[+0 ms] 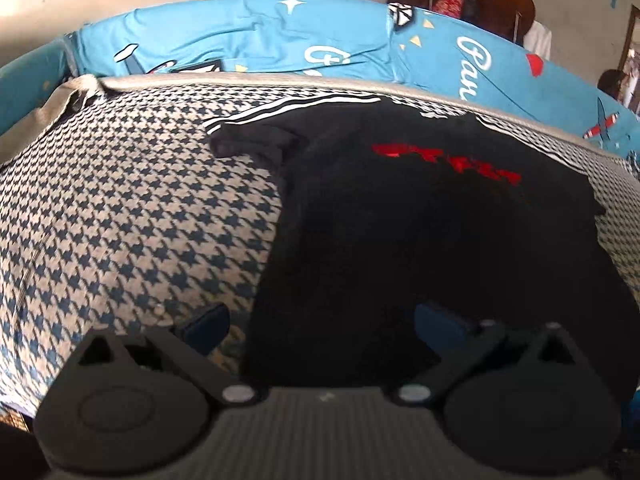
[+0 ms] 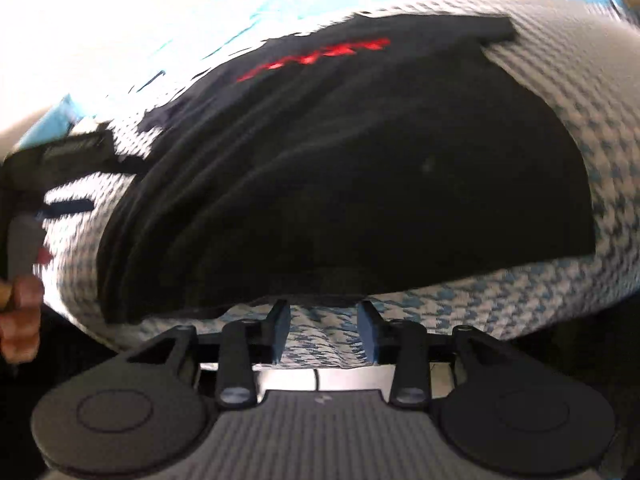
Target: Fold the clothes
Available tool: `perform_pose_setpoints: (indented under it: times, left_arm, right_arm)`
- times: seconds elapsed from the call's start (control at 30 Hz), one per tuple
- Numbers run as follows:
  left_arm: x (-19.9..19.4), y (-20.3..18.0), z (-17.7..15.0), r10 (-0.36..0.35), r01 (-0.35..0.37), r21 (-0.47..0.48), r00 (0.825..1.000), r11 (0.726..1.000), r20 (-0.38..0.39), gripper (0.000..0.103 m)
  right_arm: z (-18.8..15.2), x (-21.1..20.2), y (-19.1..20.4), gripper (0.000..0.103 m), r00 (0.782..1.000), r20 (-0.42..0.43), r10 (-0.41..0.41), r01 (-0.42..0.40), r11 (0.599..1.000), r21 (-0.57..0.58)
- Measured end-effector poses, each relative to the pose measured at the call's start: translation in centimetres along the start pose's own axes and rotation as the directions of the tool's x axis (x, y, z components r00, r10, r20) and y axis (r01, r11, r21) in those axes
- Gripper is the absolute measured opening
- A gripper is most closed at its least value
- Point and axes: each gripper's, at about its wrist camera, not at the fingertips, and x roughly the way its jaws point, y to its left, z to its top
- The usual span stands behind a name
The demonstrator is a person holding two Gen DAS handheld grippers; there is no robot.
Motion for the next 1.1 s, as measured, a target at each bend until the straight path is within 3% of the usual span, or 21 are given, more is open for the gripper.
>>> perform_pose_setpoints:
  times: [0.27, 0.37, 0.43, 0.53, 0.67, 0.77, 0.83, 0.93, 1.1]
  left_arm:
    - [0.5, 0.0, -0.2, 0.025, -0.024, 0.020, 1.000, 1.000, -0.011, 0.103]
    - [0.7, 0.1, -0.3, 0.031, -0.031, 0.023, 0.999, 0.999, -0.019, 0.103]
    - [0.9, 0.0, -0.4, 0.038, -0.037, 0.031, 0.999, 0.999, -0.023, 0.103]
    - [1.0, 0.1, -0.4, 0.046, -0.045, 0.026, 0.999, 0.999, -0.026, 0.103]
    - [1.1, 0.3, -0.4, 0.056, -0.056, 0.018, 0.998, 0.998, -0.030, 0.103]
    - [1.1, 0.4, -0.4, 0.064, -0.064, 0.013, 0.997, 0.998, -0.033, 0.103]
    - [1.2, 0.5, -0.4, 0.069, -0.069, 0.009, 0.997, 0.998, -0.035, 0.103]
    - [1.2, 0.5, -0.4, 0.073, -0.073, 0.009, 0.997, 0.997, -0.036, 0.103]
    - [1.2, 0.2, -0.3, 0.055, -0.054, 0.018, 0.998, 0.998, -0.034, 0.103]
  right_arm:
    - [1.2, 1.8, -3.6, 0.043, 0.995, 0.010, 0.101, -0.100, 0.956, 0.276]
    - [1.4, 2.3, -4.0, 0.043, 0.994, 0.009, 0.105, -0.103, 0.944, 0.314]
    - [1.3, 2.2, -4.0, 0.030, 0.995, 0.015, 0.100, -0.099, 0.943, 0.317]
    - [1.2, 1.6, -3.1, 0.006, 0.999, 0.010, 0.046, -0.047, 0.970, 0.239]
    - [0.5, 0.1, -1.3, 0.005, 0.996, -0.003, -0.084, 0.084, 0.994, 0.065]
    - [-0.6, 1.0, -0.9, 0.003, 0.981, -0.104, -0.166, 0.165, 0.986, -0.013]
    - [-1.3, 1.6, -1.7, 0.004, 0.973, -0.156, -0.171, 0.176, 0.984, 0.015]
    - [-0.6, 0.3, -1.9, 0.004, 0.987, -0.111, -0.116, 0.122, 0.991, 0.046]
    - [1.5, -3.2, -0.3, 0.006, 0.992, 0.073, -0.102, 0.108, 0.991, -0.082]
